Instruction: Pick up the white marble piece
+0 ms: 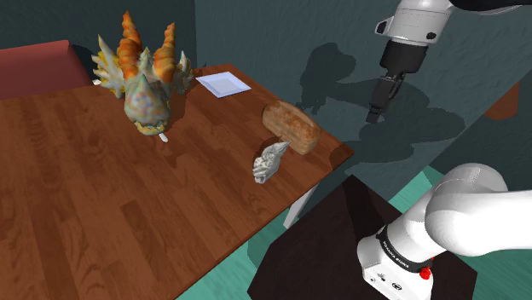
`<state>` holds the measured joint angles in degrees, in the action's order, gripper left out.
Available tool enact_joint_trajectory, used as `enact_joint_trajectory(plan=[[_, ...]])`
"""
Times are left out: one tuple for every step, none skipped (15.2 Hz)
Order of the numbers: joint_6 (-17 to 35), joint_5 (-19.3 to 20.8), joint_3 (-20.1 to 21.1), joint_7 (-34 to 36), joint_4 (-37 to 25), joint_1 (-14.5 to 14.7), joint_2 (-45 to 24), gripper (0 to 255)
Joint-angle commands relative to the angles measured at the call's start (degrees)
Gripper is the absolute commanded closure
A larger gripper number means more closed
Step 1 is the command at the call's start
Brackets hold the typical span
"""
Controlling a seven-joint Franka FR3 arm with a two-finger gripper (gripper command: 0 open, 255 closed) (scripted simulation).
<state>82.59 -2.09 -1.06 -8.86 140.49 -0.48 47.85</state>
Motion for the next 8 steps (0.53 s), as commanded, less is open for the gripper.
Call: enact_joint_trajectory(plan=[[0.0, 0.0, 0.0, 0.0, 0.0, 0.0, 0.0, 0], [1.7, 0.3, -0.1, -1.4, 0.1, 0.6, -2.1, 0], [3.4, 0.6, -0.2, -2.7, 0.0, 1.2, -4.2, 0], [5.0, 0.8, -0.3, -4.0, -0.1, 1.8, -6.4, 0], [6.7, 1.1, -0.4, -5.3, -0.3, 2.3, -8.6, 0], [8.3, 1.3, -0.4, -6.6, -0.5, 2.9, -10.8, 0], [9.8, 1.5, -0.4, -7.8, -0.8, 3.4, -13.0, 0], [11.3, 1.7, -0.3, -9.1, -1.2, 3.9, -15.3, 0]])
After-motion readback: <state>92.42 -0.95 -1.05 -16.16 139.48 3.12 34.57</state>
